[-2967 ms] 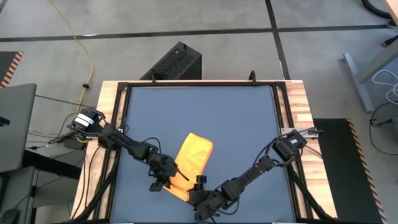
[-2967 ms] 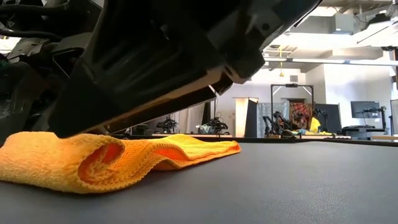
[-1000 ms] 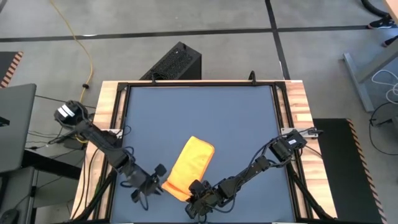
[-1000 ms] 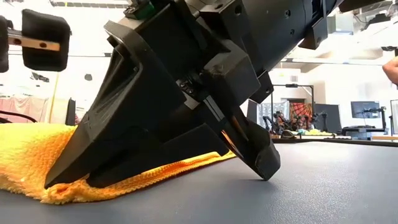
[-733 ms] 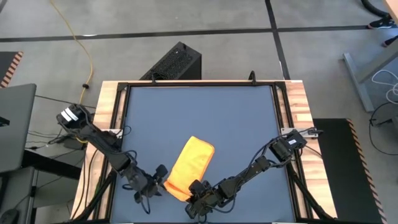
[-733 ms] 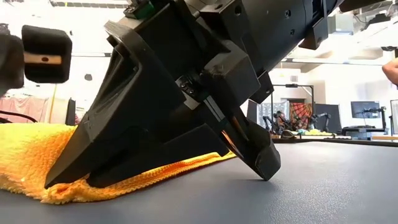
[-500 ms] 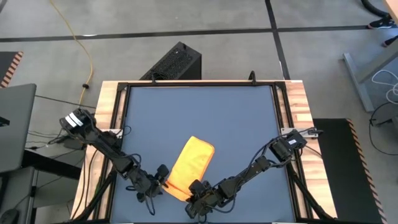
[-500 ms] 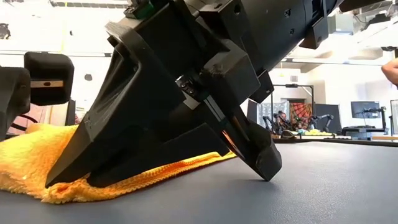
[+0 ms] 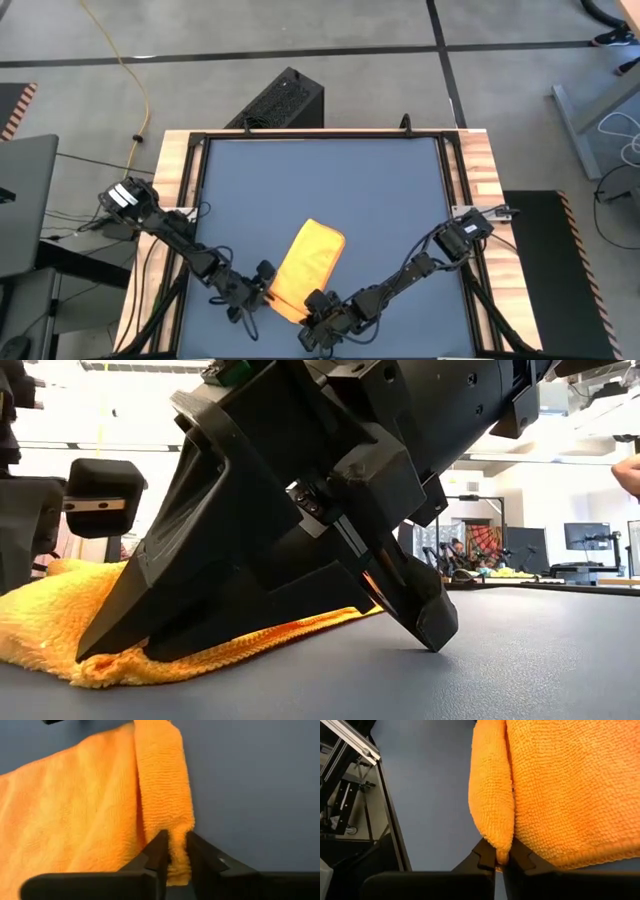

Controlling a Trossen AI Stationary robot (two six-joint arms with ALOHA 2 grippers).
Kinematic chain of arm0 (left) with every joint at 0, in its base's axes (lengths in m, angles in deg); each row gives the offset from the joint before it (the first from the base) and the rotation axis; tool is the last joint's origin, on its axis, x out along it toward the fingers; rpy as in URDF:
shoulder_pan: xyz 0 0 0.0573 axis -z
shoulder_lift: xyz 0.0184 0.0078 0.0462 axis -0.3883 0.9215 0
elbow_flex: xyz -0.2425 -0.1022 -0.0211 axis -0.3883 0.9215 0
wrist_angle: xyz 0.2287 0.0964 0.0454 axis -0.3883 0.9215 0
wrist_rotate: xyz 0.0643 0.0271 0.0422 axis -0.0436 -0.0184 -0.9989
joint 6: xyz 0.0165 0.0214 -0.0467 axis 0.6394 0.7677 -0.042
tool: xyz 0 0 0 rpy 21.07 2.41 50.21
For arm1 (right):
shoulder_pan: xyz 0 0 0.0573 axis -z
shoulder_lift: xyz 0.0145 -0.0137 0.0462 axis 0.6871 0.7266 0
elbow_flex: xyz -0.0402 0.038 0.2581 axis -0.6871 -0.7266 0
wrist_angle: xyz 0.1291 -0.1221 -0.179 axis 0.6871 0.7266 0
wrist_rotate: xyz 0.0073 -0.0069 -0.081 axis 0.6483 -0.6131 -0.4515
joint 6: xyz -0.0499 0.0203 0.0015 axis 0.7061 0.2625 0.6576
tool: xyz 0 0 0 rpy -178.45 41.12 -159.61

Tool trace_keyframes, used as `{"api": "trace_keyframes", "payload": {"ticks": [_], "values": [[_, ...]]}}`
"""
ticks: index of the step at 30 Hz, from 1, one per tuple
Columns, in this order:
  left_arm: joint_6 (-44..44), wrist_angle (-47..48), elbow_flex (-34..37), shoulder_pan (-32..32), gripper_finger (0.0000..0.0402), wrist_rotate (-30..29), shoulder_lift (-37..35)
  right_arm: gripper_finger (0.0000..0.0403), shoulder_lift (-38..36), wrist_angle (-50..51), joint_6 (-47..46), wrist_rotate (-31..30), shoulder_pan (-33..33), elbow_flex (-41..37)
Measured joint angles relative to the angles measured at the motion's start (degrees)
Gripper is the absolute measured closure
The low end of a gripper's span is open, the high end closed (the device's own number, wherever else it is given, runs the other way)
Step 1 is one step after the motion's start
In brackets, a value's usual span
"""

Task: Roll towel
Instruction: Roll the orange microfiber towel

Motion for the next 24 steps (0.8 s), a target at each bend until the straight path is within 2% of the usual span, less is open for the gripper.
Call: {"api": "trace_keyframes", "payload": {"ticks": [4, 11, 16, 21, 24], "values": [[-1.97, 0.45, -0.01, -1.7, 0.0394, 5.41, -0.07, 0.0364, 0.0, -0.07, -0.17, -0.02, -0.12, 0.0], [-4.49, 4.63, -2.06, -3.61, 0.04, 12.17, -0.55, 0.0347, -0.28, 1.53, -0.33, 0.15, -0.17, 1.31], [-4.46, 5.19, -4.04, -4.41, 0.0401, 20.61, -1.22, 0.0319, -2.53, 6.7, -0.16, 1.05, -0.97, 1.49], [-4.5, 5.52, -4.86, -4.54, 0.0401, 21.69, -1.22, 0.0292, -4.15, 10.57, -0.1, 1.73, -2.34, 1.46], [-5.03, 5.43, -5.14, -4.54, 0.0401, 21.69, -1.22, 0.0274, -4.9, 11.28, 3.02, 1.71, -2.94, 1.46]]}}
